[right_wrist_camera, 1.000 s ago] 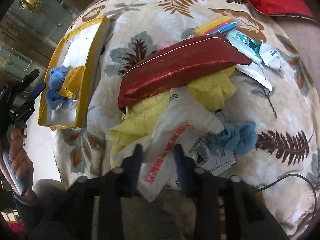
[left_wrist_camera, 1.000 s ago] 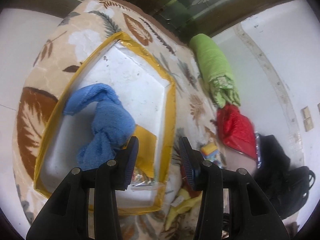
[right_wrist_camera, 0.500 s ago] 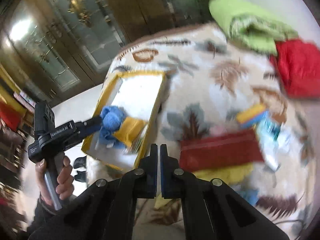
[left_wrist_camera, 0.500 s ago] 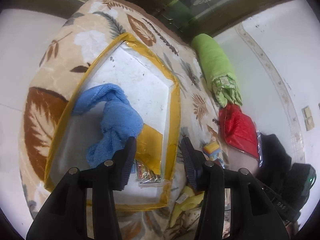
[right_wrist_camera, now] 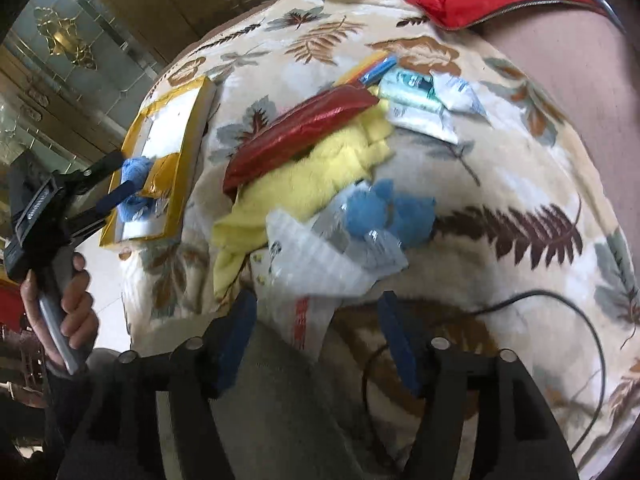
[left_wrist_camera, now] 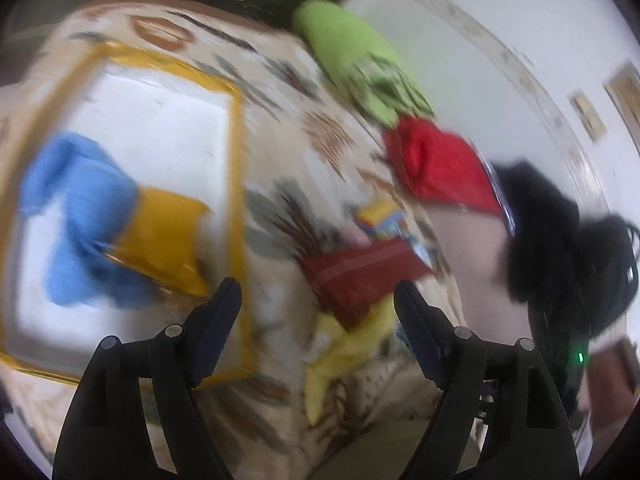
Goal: Organize soft objects
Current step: 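Carry the white packet with the right tool into the tray and release it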
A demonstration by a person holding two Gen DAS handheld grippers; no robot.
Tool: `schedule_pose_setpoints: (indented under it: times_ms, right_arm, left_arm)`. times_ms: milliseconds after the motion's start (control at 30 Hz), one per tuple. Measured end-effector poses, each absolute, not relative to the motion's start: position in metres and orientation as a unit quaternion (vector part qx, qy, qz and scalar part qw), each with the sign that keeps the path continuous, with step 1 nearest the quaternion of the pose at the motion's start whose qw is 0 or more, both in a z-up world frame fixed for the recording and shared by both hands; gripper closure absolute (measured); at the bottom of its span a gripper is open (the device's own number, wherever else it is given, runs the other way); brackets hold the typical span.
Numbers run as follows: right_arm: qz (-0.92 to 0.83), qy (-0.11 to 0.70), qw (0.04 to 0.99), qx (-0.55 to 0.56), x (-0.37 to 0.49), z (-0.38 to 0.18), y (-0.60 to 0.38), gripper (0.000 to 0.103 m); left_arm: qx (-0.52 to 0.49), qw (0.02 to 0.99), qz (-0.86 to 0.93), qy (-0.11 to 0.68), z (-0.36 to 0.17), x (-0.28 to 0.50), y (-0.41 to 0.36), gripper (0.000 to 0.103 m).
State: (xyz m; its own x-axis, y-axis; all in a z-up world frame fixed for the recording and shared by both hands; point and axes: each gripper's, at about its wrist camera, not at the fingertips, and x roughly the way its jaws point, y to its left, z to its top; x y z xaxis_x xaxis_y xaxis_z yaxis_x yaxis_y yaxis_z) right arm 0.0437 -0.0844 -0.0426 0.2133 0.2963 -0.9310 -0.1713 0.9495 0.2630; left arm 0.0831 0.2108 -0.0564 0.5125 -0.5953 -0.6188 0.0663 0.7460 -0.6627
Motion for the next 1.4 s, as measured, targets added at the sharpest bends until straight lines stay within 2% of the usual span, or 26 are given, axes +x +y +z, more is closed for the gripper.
schedule_pose_setpoints:
  times_ms: [67, 100, 133, 167, 233, 300, 433, 533, 833, 967, 1100, 1300, 1400]
  right_arm:
    - [0.167, 0.638, 0.750, 0.048, 0.058, -0.059, -0.075, 0.036]
    - [0.178, 0.645, 0.741, 0.056, 0.065, -0.066, -0.071, 0.042]
    - [0.183, 0.653, 0.733, 0.057, 0.072, -0.073, -0.068, 0.068]
    - [0.181, 0.670, 0.718, 0.048, 0.077, -0.083, -0.064, 0.078]
    - [0.173, 0.671, 0.719, 0.049, 0.078, -0.082, -0.063, 0.088]
    - [0.176, 0.650, 0.739, 0.034, 0.076, -0.061, -0.059, 0.092]
    - [0.206, 0.574, 0.792, 0.020, 0.087, -0.001, -0.039, 0.094]
    - [0.256, 0.546, 0.797, 0.014, 0.116, 0.015, -0.001, 0.094]
    - [0.308, 0.550, 0.776, -0.032, 0.217, -0.044, 0.142, 0.089]
    - [0.312, 0.551, 0.774, -0.019, 0.221, -0.054, 0.144, 0.087]
    - [0.334, 0.511, 0.792, 0.017, 0.196, -0.036, 0.121, 0.086]
    - [0.290, 0.467, 0.835, 0.021, 0.134, 0.004, 0.042, 0.086]
    - [0.262, 0.464, 0.846, 0.019, 0.094, 0.010, -0.011, 0.086]
  left_arm:
    - [-0.268, 0.817, -0.224, 0.459, -0.056, 0.082, 0.193, 0.024]
    - [-0.257, 0.818, -0.230, 0.460, -0.056, 0.081, 0.187, 0.023]
    - [-0.249, 0.819, -0.233, 0.461, -0.056, 0.080, 0.182, 0.023]
    - [-0.244, 0.819, -0.235, 0.463, -0.056, 0.079, 0.181, 0.023]
    - [-0.248, 0.821, -0.229, 0.460, -0.056, 0.080, 0.185, 0.024]
    - [-0.269, 0.821, -0.221, 0.453, -0.054, 0.081, 0.196, 0.024]
    - [-0.312, 0.825, -0.180, 0.435, -0.052, 0.085, 0.229, 0.024]
    - [-0.333, 0.835, -0.117, 0.422, -0.050, 0.082, 0.267, 0.024]
    - [-0.350, 0.829, 0.047, 0.434, -0.073, 0.072, 0.352, 0.024]
    - [-0.294, 0.846, 0.050, 0.441, -0.072, 0.078, 0.338, 0.024]
    - [-0.251, 0.882, 0.020, 0.398, -0.060, 0.080, 0.309, 0.024]
    - [-0.095, 0.924, 0.075, 0.364, -0.066, 0.094, 0.259, 0.023]
    - [-0.008, 0.917, 0.083, 0.390, -0.083, 0.104, 0.236, 0.023]
